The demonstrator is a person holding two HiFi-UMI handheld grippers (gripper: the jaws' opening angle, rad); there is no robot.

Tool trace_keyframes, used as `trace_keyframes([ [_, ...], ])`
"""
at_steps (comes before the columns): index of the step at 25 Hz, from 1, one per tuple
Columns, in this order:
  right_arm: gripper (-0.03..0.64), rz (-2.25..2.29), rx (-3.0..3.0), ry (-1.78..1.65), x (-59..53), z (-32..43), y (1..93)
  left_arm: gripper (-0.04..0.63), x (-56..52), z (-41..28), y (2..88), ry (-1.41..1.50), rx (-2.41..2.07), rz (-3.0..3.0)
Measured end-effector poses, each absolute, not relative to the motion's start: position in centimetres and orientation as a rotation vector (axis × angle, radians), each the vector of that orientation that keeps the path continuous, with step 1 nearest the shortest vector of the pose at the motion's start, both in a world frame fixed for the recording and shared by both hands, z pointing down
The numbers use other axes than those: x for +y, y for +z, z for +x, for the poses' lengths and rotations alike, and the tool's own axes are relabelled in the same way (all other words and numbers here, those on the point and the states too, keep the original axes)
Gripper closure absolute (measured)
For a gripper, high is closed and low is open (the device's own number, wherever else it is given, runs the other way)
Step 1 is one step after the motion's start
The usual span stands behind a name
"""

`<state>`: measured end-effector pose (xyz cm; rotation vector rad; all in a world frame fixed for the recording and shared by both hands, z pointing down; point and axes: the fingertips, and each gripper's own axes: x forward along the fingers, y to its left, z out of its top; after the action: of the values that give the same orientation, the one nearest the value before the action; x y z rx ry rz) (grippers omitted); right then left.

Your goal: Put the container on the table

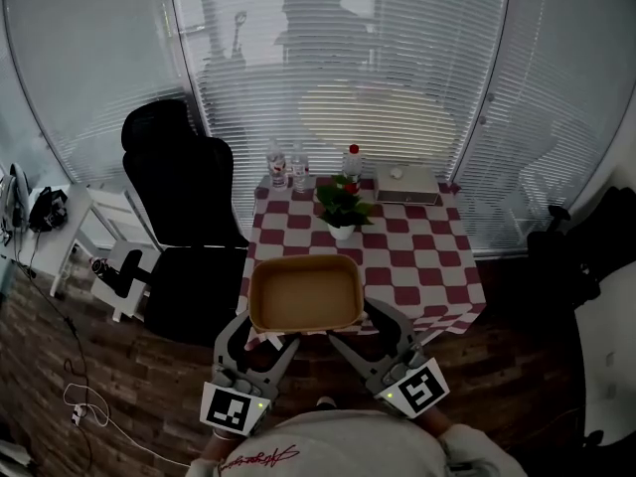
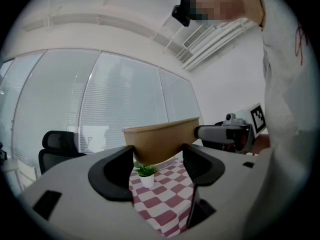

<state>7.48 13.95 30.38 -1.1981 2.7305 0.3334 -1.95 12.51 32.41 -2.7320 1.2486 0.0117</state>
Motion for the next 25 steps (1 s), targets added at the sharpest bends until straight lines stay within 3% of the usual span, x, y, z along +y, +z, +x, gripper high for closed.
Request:
trace_keyframes([
  [25,0.356,-1.168,2.724,0.309,9.9,9.8,30.7,0.287,8.7,0.3,32.7,0.011,1.272,-2.712],
])
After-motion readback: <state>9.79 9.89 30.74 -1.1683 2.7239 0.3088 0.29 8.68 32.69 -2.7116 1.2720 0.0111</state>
